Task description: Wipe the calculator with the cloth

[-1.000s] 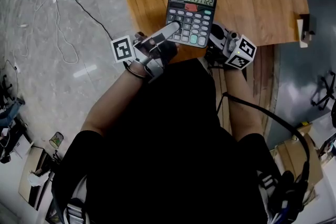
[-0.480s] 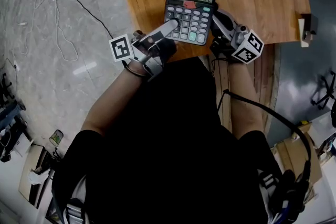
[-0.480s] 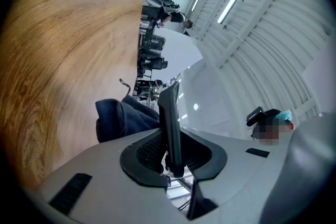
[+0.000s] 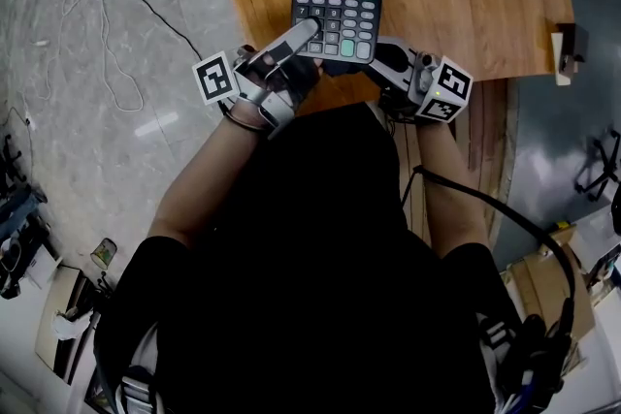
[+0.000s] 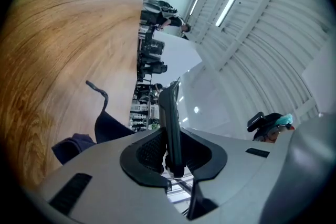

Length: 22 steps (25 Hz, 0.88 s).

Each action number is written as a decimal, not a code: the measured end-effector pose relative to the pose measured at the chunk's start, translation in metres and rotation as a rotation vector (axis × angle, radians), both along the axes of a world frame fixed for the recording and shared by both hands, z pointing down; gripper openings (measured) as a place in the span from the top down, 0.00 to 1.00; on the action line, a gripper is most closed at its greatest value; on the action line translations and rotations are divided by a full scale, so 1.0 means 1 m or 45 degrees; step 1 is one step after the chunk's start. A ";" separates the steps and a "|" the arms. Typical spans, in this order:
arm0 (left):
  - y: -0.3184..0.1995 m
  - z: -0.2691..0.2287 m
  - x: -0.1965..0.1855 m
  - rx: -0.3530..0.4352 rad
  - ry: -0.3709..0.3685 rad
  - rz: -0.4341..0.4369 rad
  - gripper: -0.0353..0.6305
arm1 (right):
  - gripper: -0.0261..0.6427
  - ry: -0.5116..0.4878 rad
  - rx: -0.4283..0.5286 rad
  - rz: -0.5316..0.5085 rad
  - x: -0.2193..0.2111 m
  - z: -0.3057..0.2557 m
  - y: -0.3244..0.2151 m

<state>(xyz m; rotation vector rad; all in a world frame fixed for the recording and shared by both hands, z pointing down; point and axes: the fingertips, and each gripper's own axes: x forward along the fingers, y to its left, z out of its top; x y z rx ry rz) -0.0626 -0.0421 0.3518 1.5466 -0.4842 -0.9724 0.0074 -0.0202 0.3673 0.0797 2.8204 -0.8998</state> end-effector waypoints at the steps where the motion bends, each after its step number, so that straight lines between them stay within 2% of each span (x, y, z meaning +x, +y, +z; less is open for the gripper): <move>1: 0.000 0.001 0.001 -0.004 0.010 0.016 0.84 | 0.91 -0.003 -0.003 -0.010 -0.006 0.000 0.000; 6: 0.001 0.002 0.004 -0.030 0.071 0.081 0.84 | 0.91 -0.041 -0.036 -0.004 -0.029 -0.003 -0.019; 11: 0.002 0.005 0.006 -0.026 0.089 0.117 0.84 | 0.91 -0.054 -0.068 0.094 -0.020 0.001 -0.048; 17: 0.004 0.011 0.006 -0.043 0.060 0.126 0.84 | 0.91 -0.065 -0.072 0.280 0.012 -0.003 -0.084; 22: 0.003 0.013 0.003 -0.057 -0.006 0.075 0.84 | 0.91 -0.054 -0.049 0.283 0.033 -0.010 -0.077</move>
